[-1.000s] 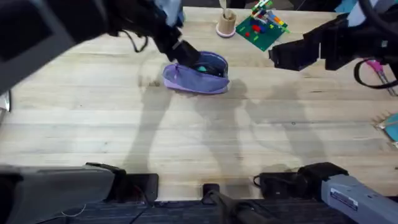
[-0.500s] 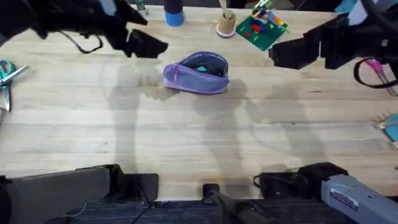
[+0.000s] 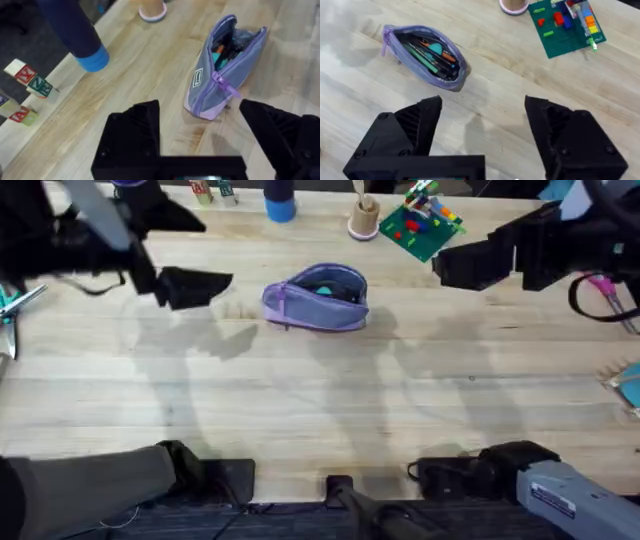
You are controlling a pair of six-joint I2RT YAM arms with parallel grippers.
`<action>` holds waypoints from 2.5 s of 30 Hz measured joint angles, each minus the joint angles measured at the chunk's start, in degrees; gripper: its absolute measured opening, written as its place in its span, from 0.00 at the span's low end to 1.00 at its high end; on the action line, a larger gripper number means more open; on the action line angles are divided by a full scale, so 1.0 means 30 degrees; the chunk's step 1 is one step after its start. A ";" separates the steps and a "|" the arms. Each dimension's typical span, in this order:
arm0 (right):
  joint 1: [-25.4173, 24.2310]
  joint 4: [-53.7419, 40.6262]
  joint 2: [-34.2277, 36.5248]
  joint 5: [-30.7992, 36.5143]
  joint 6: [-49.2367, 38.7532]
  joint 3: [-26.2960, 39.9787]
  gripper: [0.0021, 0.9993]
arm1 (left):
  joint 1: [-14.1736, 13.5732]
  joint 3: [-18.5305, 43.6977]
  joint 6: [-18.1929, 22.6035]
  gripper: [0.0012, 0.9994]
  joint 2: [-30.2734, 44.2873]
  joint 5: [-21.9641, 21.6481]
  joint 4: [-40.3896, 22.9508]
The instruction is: Unzip the bag, pick up the pens from the table one at a time and place them inside, then zip the bag closed.
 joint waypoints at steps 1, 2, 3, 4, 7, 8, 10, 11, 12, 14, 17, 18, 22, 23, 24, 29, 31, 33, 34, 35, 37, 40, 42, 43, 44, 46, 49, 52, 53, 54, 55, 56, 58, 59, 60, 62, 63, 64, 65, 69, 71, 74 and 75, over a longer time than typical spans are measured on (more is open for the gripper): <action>0.0000 0.0000 -0.0001 0.0001 0.0001 0.0000 1.00 | 0.0489 -0.0395 0.0621 1.00 0.0000 0.0604 -0.0008; 0.0000 0.0004 0.0000 0.0001 0.0030 0.0000 1.00 | 0.0951 -0.0785 0.1237 1.00 -0.0004 0.1191 -0.0008; 0.0000 0.0007 0.0000 -0.0001 0.0090 0.0006 1.00 | 0.1370 -0.1190 0.1917 1.00 0.0000 0.1801 -0.0001; 0.0000 0.0000 0.0000 -0.0006 0.0151 0.0000 1.00 | 0.1655 -0.1533 0.2448 1.00 0.0000 0.2256 -0.0008; 0.0000 0.0000 -0.0007 0.0000 0.0610 0.0000 1.00 | 0.2191 -0.2587 0.3873 1.00 0.0000 0.3290 -0.0001; 0.0000 0.0000 -0.0005 -0.0006 0.0843 0.0000 1.00 | 0.2241 -0.2877 0.4185 1.00 0.0000 0.3486 -0.0011; 0.0000 0.0000 0.0000 -0.0006 0.1254 0.0007 1.00 | 0.2241 -0.3265 0.4624 1.00 0.0000 0.3795 -0.0066; 0.0000 0.0000 0.0000 -0.0006 0.1428 0.0000 1.00 | 0.2241 -0.3348 0.4767 0.99 0.0000 0.3887 -0.0105; 0.0000 0.0000 0.0000 -0.0004 0.1567 0.0000 1.00 | 0.2241 -0.3382 0.4894 0.99 0.0000 0.3960 -0.0129; 0.0000 0.0000 0.0000 -0.0006 0.1789 0.0000 1.00 | 0.2241 -0.3382 0.5073 0.99 0.0000 0.4141 -0.0153; 0.0009 0.0000 0.0000 -0.0006 0.2222 0.0006 1.00 | 0.2241 -0.3382 0.5094 0.99 0.0000 0.4254 -0.1272; 0.0043 -0.0007 -0.0003 -0.0006 0.2295 0.0000 1.00 | 0.2241 -0.3382 0.5180 0.99 0.0000 0.4244 -0.1499; 0.0537 0.0007 0.0000 -0.0001 0.2578 0.0000 1.00 | 0.2035 -0.3382 0.6312 0.99 -0.0002 0.3423 -0.2444; 0.0756 0.0007 0.0000 0.0000 0.2595 0.0000 1.00 | 0.1910 -0.3382 0.6674 0.99 0.0000 0.3005 -0.2733; 0.1003 0.0003 0.0000 0.0001 0.2647 0.0000 1.00 | 0.1771 -0.3382 0.7025 0.99 0.0000 0.2584 -0.3002; 0.2641 0.0007 0.0000 -0.0006 0.2711 0.0000 1.00 | 0.1352 -0.3382 0.8200 0.99 0.0000 0.1203 -0.3367; 0.3399 0.0011 0.0000 -0.0011 0.2819 0.0000 1.00 | 0.1338 -0.3382 0.8418 0.99 0.0000 0.0904 -0.3360; 0.4061 0.0102 0.0000 -0.0037 0.3229 0.0006 1.00 | 0.1338 -0.3382 0.8550 0.99 0.0000 0.0610 -0.3360; 0.4401 0.0230 0.0000 -0.0054 0.3612 0.0000 1.00 | 0.1338 -0.3382 0.8603 0.99 0.0000 0.0513 -0.3360; 0.4668 0.0373 0.0000 -0.0057 0.4027 0.0000 1.00 | 0.1338 -0.3382 0.8654 0.99 0.0000 0.0462 -0.3360; 0.5106 0.0810 0.0000 -0.0061 0.5284 0.0000 1.00 | 0.1338 -0.3382 0.8720 0.99 0.0000 0.0302 -0.3363; 0.5528 0.1483 0.0000 -0.0057 0.7907 0.0000 1.00 | 0.1338 -0.3382 0.8749 0.99 0.0000 0.0176 -0.3360; 0.5792 0.1669 0.0037 -0.0058 0.9868 0.0000 1.00 | 0.1338 -0.3382 0.8785 0.99 0.0000 0.0152 -0.3360; 0.5954 0.1702 0.0114 -0.0060 1.0859 0.0000 1.00 | 0.1338 -0.3382 0.8787 0.99 0.0000 0.0152 -0.3360; 0.6123 0.1738 0.0229 -0.0060 1.1800 0.0000 1.00 | 0.1338 -0.3382 0.8792 0.99 0.0000 0.0152 -0.3360; 0.6503 0.1780 0.0570 -0.0065 1.3461 0.0007 1.00 | 0.1338 -0.3382 0.8792 0.99 -0.0005 0.0152 -0.3360; 0.7004 0.1800 0.1166 -0.0072 1.5585 0.0000 1.00 | 0.1338 -0.3382 0.8792 0.99 0.0000 0.0152 -0.3360; 0.7236 0.1911 0.1738 -0.0072 1.7684 0.0000 1.00 | 0.1338 -0.3382 0.8792 0.99 0.0000 0.0152 -0.3360; 0.7242 0.1976 0.1884 -0.0072 1.8232 0.0000 1.00 | 0.1338 -0.3382 0.8792 0.99 0.0000 0.0152 -0.3360; 0.7261 0.2061 0.2036 -0.0072 1.8817 0.0000 1.00 | 0.1338 -0.3382 0.8792 0.99 0.0000 0.0152 -0.3360; 0.7278 0.2143 0.2165 -0.0072 1.9260 0.0000 1.00 | 0.1338 -0.3382 0.8792 0.99 0.0000 0.0152 -0.3360; 0.7316 0.2243 0.2273 -0.0065 1.9516 0.0000 1.00 | 0.1338 -0.3382 0.8792 0.99 0.0000 0.0152 -0.3360; 0.7535 0.2522 0.2486 -0.0057 1.9716 0.0007 1.00 | 0.1338 -0.3382 0.8792 0.99 0.0000 0.0152 -0.3360; 0.7717 0.2651 0.2600 -0.0062 1.9725 0.0000 1.00 | 0.1338 -0.3382 0.8795 0.99 0.0000 0.0152 -0.3360; 0.7899 0.2763 0.2710 -0.0062 1.9762 0.0000 1.00 | 0.1338 -0.3382 0.8792 0.99 0.0000 0.0152 -0.3360; 0.8271 0.3142 0.3002 -0.0059 1.9791 0.0000 1.00 | 0.1338 -0.3382 0.8792 0.99 0.0000 0.0152 -0.3360; 0.8463 0.3391 0.3177 -0.0054 1.9827 0.0004 1.00 | 0.1338 -0.3382 0.8792 0.99 0.0000 0.0152 -0.3360; 0.8636 0.3630 0.3354 -0.0057 1.9847 0.0000 1.00 | 0.1338 -0.3382 0.8792 0.99 -0.0001 0.0152 -0.3360; 0.8830 0.3853 0.3547 -0.0034 1.9854 0.0000 1.00 | 0.1338 -0.3382 0.8792 0.99 0.0000 0.0152 -0.3360; 0.9720 0.4752 0.4286 0.0752 1.9920 0.0000 1.00 | 0.1338 -0.3382 0.8792 0.99 0.0000 0.0152 -0.3360; 1.0285 0.5177 0.4629 0.1391 1.9927 0.0000 1.00 | 0.1338 -0.3382 0.8799 0.99 0.0000 0.0152 -0.3360; 1.1308 0.6106 0.5304 0.2406 1.9985 0.0007 1.00 | 0.1338 -0.3382 0.8792 0.99 -0.0007 0.0152 -0.3360; 1.1601 0.6300 0.5515 0.2616 1.9985 0.0000 1.00 | 0.1338 -0.3382 0.8800 0.99 0.0000 0.0152 -0.3360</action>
